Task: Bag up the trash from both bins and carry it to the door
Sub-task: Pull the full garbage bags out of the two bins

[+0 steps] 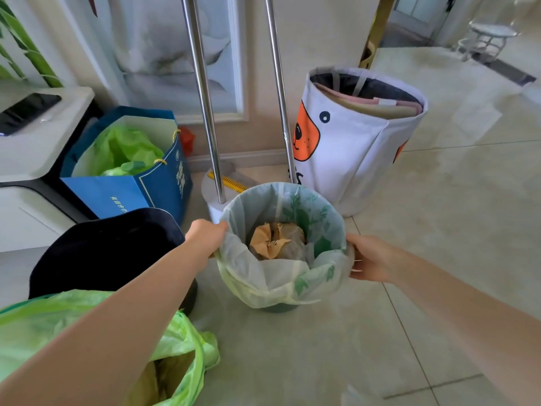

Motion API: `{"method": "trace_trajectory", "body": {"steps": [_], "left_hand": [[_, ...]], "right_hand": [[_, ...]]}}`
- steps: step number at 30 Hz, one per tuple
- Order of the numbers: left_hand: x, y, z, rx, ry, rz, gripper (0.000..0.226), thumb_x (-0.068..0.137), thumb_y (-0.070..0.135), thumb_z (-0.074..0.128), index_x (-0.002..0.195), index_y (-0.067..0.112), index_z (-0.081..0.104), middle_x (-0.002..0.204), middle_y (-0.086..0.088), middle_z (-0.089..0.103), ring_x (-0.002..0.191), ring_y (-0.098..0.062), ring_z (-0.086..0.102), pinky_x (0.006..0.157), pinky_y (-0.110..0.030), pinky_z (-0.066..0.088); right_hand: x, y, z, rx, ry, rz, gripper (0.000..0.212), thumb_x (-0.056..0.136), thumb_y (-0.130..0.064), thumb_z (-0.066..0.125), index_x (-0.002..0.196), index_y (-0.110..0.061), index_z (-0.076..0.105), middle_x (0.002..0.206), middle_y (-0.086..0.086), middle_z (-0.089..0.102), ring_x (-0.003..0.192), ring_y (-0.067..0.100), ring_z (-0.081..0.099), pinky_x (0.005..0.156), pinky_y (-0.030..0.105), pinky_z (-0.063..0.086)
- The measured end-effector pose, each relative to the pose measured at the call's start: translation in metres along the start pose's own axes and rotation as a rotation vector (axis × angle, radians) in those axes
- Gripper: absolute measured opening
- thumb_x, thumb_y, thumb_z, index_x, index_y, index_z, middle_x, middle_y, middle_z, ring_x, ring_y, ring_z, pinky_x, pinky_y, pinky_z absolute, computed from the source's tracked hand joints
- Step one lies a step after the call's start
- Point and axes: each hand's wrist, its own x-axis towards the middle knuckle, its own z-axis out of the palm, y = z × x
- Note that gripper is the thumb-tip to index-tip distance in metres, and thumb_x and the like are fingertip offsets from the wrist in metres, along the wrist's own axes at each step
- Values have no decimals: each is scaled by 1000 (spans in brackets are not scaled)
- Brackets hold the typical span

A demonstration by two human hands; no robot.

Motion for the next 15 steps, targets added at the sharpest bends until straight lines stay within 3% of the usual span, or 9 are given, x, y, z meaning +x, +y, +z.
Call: {"method": "trace_trajectory", "body": {"steps": [2,5,8,11,15], "left_hand": [[0,3,-1,44,-28,-33,34,89,29,60,109,2,57,81,-9,53,71,-20,52,60,-30,41],[1,6,-6,85,-40,21,28,86,22,64,106,3,61,97,-15,59,80,-22,57,66,-30,47],[-3,11,-10,93,8,97,25,85,20,65,105,5,64,101,-15,61,81,-21,59,72,-30,52],[-10,15,-13,5,48,146,26,83,19,68,105,5,66,97,-13,61,72,-17,55,70,-31,52],[-27,31,-19,-87,162,310,22,86,19,67,105,9,69,97,-9,65,80,-20,59,73,-33,53]], "right_hand": [[0,-1,-3,-10,17,-24,24,90,-15,57,111,-7,62,95,11,67,83,25,64,68,35,56],[-3,-5,-3,-5,31,-71,11,90,-4,51,95,-4,61,79,11,62,72,23,60,68,35,53],[-10,-13,-1,-32,79,-120,16,91,-1,50,78,-8,57,69,8,57,64,21,56,61,32,51],[-16,-22,2,-73,133,-157,18,91,1,48,78,-9,56,69,9,57,58,20,53,55,31,49],[-29,-44,11,-74,157,-310,7,89,-2,55,84,-6,57,70,13,51,58,20,47,47,25,50]]}}
